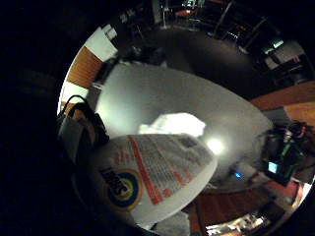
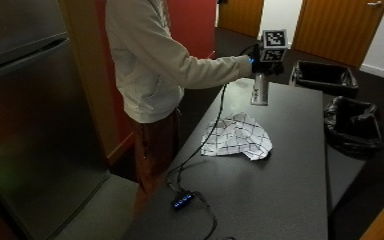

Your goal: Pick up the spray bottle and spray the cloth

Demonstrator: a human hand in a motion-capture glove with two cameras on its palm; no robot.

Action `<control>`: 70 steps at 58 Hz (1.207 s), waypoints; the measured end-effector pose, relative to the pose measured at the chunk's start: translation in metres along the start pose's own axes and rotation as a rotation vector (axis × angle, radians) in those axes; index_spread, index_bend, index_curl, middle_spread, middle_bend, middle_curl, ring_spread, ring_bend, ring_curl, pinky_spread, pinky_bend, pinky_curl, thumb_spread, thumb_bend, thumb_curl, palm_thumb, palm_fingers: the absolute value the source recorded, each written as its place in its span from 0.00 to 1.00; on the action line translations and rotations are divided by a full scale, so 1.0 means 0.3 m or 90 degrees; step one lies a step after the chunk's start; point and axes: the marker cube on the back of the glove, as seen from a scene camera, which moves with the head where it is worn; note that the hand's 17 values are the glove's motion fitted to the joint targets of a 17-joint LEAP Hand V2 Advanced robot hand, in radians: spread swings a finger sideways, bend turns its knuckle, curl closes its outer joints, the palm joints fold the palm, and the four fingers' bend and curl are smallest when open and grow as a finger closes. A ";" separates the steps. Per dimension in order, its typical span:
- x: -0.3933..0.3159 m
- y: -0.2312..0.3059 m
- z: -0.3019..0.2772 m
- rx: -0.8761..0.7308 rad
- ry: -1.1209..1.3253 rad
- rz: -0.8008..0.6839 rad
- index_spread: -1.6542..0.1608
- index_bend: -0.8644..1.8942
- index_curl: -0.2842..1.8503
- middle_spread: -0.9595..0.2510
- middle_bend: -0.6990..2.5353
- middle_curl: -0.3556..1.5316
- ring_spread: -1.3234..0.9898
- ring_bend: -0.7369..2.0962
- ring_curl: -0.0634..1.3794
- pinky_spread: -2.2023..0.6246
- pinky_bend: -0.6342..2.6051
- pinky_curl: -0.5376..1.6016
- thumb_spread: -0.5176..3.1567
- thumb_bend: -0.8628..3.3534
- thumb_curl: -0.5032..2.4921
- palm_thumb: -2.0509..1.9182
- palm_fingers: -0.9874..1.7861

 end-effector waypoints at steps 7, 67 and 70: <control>-0.128 -0.044 0.020 0.064 -0.225 -0.016 0.82 0.50 0.39 0.70 0.41 0.46 0.50 0.47 0.36 0.70 0.27 0.42 0.16 0.20 0.43 0.75 0.85; -0.114 -0.158 1.092 -0.020 -0.362 0.069 0.83 0.49 0.39 0.72 0.41 0.46 0.50 0.46 0.36 0.72 0.27 0.42 0.18 0.20 0.43 0.75 0.84; -0.074 -0.226 1.096 0.060 -0.299 0.084 0.83 0.49 0.39 0.72 0.41 0.45 0.50 0.46 0.36 0.72 0.27 0.42 0.18 0.20 0.43 0.75 0.83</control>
